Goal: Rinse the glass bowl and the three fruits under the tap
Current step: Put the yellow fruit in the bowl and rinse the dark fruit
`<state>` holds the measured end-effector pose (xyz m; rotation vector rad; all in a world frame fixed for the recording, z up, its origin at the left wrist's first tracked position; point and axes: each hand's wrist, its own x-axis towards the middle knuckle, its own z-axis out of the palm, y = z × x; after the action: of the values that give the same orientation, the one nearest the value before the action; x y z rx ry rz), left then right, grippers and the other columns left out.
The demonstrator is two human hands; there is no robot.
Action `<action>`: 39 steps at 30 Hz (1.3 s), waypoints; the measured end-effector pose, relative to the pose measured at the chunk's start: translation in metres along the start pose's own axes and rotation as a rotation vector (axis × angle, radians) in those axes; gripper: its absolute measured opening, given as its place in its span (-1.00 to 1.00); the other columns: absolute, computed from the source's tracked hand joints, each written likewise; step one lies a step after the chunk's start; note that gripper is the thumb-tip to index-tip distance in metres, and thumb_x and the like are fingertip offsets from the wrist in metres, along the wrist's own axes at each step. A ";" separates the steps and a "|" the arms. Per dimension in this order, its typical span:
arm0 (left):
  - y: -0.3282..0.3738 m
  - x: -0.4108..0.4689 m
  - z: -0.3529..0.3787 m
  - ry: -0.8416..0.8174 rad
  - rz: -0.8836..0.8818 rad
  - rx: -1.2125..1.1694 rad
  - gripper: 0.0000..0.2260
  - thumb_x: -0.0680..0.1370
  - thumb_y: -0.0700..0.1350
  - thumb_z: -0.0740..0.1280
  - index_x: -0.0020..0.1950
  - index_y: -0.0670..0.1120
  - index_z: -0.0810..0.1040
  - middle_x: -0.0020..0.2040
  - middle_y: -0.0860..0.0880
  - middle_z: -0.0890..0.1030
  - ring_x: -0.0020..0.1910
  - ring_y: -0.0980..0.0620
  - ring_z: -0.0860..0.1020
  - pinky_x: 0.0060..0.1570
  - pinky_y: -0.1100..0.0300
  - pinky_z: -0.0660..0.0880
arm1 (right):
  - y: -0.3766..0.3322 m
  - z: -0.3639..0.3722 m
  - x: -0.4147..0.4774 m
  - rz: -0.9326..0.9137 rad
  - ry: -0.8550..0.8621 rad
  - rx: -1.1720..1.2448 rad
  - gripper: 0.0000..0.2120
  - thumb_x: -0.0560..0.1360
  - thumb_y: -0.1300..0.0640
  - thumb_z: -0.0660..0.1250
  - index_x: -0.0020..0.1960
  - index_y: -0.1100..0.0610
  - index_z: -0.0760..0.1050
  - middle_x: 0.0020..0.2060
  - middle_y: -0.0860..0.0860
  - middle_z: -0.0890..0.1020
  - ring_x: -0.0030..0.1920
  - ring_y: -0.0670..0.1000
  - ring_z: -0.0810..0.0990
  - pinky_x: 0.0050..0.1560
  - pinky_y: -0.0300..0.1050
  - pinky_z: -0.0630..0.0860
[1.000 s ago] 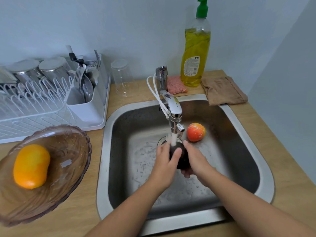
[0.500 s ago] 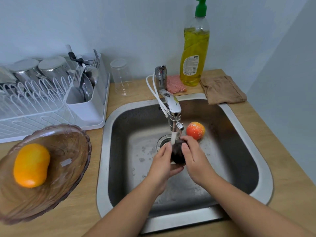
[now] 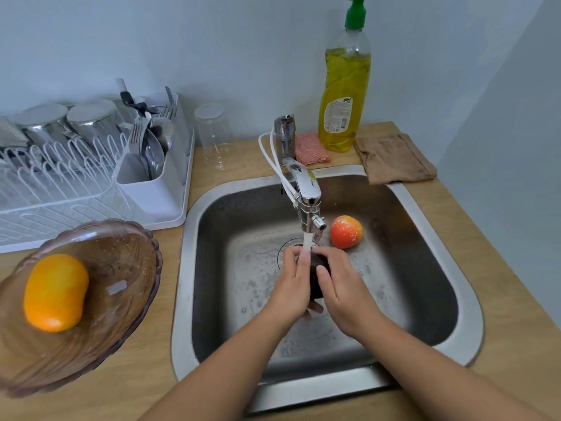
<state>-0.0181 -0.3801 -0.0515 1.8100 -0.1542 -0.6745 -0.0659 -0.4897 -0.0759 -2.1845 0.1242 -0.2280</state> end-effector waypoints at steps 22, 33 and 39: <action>-0.004 -0.003 -0.017 -0.202 -0.198 -0.596 -0.73 0.64 -0.03 0.18 0.30 -0.06 0.48 0.11 -0.22 0.60 -0.10 -0.24 0.67 -0.13 0.06 0.64 | 0.011 -0.017 0.008 -0.029 -0.120 0.011 -0.68 0.56 -0.06 0.01 0.29 -0.18 0.32 0.17 -0.20 0.49 0.09 -0.22 0.49 0.07 -0.21 0.45; -0.016 -0.001 -0.024 -0.155 -0.034 -0.471 -0.60 0.53 -0.29 0.35 0.34 -0.01 0.50 0.15 -0.09 0.66 0.18 -0.03 0.61 0.14 0.17 0.55 | 0.011 -0.016 0.018 0.130 -0.068 0.182 -0.70 0.60 -0.06 -0.01 0.23 -0.15 0.41 0.06 -0.16 0.56 0.06 -0.16 0.53 0.05 -0.24 0.46; -0.010 0.002 -0.033 -0.147 -0.265 -0.565 -0.72 0.54 -0.07 0.36 0.22 -0.11 0.56 0.12 -0.25 0.63 -0.04 -0.22 0.68 -0.15 0.16 0.63 | 0.009 -0.015 0.013 -0.031 -0.179 0.028 -0.66 0.57 -0.03 0.07 0.31 -0.08 0.40 0.19 -0.22 0.51 0.22 -0.21 0.44 0.25 -0.31 0.34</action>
<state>-0.0023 -0.3499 -0.0552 1.2461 0.1709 -0.9319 -0.0567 -0.5094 -0.0734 -2.1689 -0.0136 -0.0511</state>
